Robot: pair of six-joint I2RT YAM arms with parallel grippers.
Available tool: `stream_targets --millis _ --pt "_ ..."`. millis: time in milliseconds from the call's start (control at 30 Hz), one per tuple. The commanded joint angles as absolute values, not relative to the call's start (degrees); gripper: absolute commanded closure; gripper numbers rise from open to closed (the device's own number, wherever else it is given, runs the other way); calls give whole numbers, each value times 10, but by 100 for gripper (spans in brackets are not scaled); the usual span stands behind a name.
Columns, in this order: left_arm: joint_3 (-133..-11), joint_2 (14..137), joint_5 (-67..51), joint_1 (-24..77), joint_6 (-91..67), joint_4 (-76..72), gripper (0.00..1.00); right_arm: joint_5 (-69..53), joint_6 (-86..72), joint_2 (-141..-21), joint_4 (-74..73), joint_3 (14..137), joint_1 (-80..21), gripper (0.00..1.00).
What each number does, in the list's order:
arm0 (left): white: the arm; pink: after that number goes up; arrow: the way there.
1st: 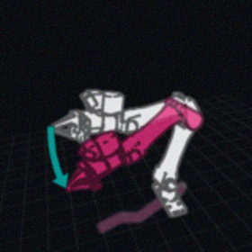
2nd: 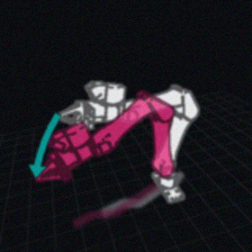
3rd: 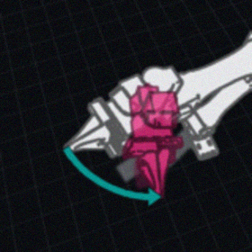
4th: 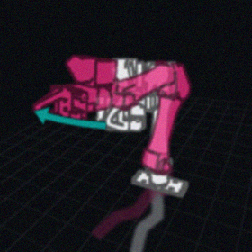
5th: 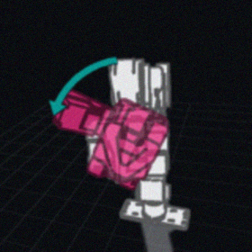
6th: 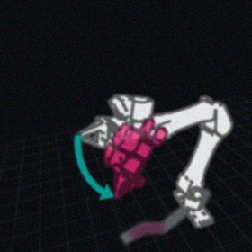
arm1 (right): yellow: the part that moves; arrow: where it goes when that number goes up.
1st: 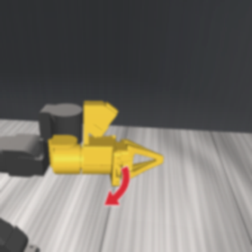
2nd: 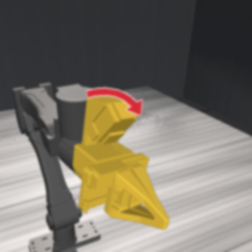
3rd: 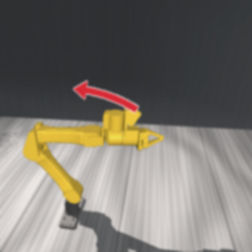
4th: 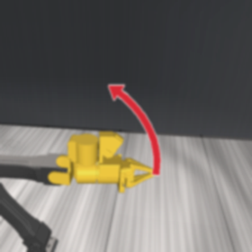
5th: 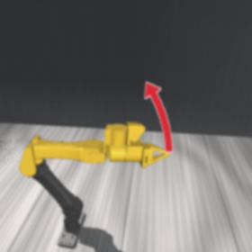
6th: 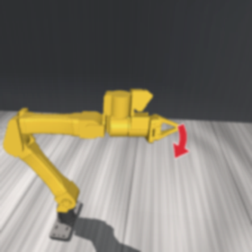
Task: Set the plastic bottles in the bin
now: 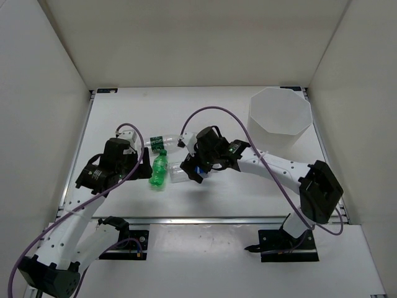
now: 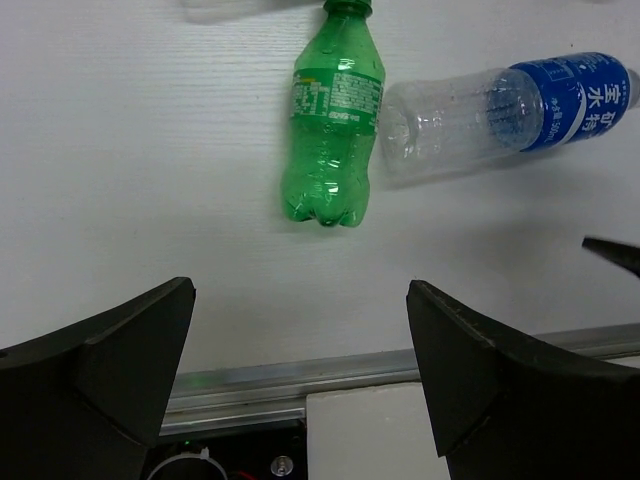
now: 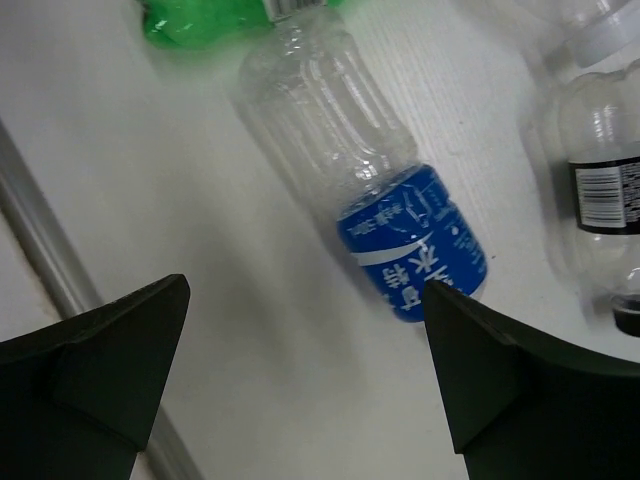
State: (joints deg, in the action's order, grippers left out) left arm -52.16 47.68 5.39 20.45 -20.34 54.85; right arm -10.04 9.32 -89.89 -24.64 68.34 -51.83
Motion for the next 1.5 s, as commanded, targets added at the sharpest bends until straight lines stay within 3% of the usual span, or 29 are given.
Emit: stream_targets --millis 0,400,700,900,933,967,1000,1233,1300,1467 --pt "-505 468 19 202 -187 510 1 -121 168 -915 -192 703 -491 1" --pt "-483 537 23 204 -184 440 2 -243 291 -995 -160 700 -468 1" --pt "-469 584 30 199 -185 397 1 -191 294 -1084 -152 712 -492 3" --pt "-458 587 24 194 -189 384 1 -192 269 -1078 -155 710 -493 17" --pt "-455 592 25 197 -187 382 2 -185 265 -1073 -164 713 -502 35" --pt "-453 595 25 195 -186 380 1 -172 254 -1062 -163 716 -502 73" --pt "-451 599 23 198 -185 377 1 -151 252 -1043 -163 711 -507 82" --pt "-435 632 24 209 -186 331 2 -119 222 -856 -142 697 -520 77" --pt "-433 647 22 214 -185 315 2 -108 185 -806 -135 714 -501 80" --pt "-438 707 24 242 -178 280 2 -89 167 -692 -127 763 -387 73"
